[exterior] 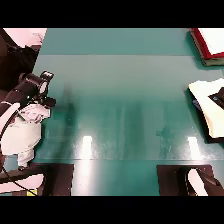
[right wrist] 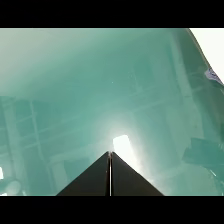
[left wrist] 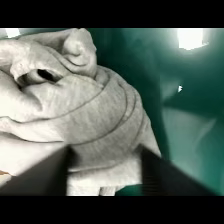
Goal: Fold the shirts.
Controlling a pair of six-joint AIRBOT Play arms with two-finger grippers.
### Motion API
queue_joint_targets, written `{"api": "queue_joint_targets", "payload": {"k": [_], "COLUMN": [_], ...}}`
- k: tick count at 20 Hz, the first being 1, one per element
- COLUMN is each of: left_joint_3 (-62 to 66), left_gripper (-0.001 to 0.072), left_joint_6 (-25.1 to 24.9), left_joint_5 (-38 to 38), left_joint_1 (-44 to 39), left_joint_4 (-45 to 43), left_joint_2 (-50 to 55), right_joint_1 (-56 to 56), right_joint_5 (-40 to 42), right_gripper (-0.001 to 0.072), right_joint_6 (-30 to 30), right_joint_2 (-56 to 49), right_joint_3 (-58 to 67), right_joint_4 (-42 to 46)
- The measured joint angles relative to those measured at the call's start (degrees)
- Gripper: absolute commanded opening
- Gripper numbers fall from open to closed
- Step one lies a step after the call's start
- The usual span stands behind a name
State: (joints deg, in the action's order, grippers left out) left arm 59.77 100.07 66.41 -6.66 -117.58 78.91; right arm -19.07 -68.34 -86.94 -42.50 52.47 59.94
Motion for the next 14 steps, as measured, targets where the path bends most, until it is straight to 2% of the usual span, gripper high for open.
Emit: {"api": "queue_joint_targets", "payload": {"k": [4, 6, 9, 14], "left_joint_3": [2.16, 6.91, 18.47, 39.76], "left_gripper": [0.0029, 0.0029, 0.003, 0.0029], "left_joint_6": [-0.61, -3.17, -12.04, -32.35], "left_joint_5": [0.28, 2.16, 3.43, 3.78], "left_joint_1": [0.0, -0.28, -2.56, -10.4], "left_joint_4": [-0.44, 0.37, 7.34, 39.36], "left_joint_2": [-0.09, -0.74, -3.63, -7.43], "right_joint_1": [0.0, 0.0, 0.0, 0.0], "right_joint_5": [-0.11, -0.17, 0.0, 1.33], "right_gripper": [0.001, 0.001, 0.001, 0.0011], "right_joint_6": [0.0, 0.0, 0.0, 0.0], "right_joint_2": [0.02, 0.02, 0.02, 0.02], "right_joint_3": [0.0, 0.28, 2.89, 10.51], "right_joint_4": [-0.31, -0.35, -0.42, -0.48]}}
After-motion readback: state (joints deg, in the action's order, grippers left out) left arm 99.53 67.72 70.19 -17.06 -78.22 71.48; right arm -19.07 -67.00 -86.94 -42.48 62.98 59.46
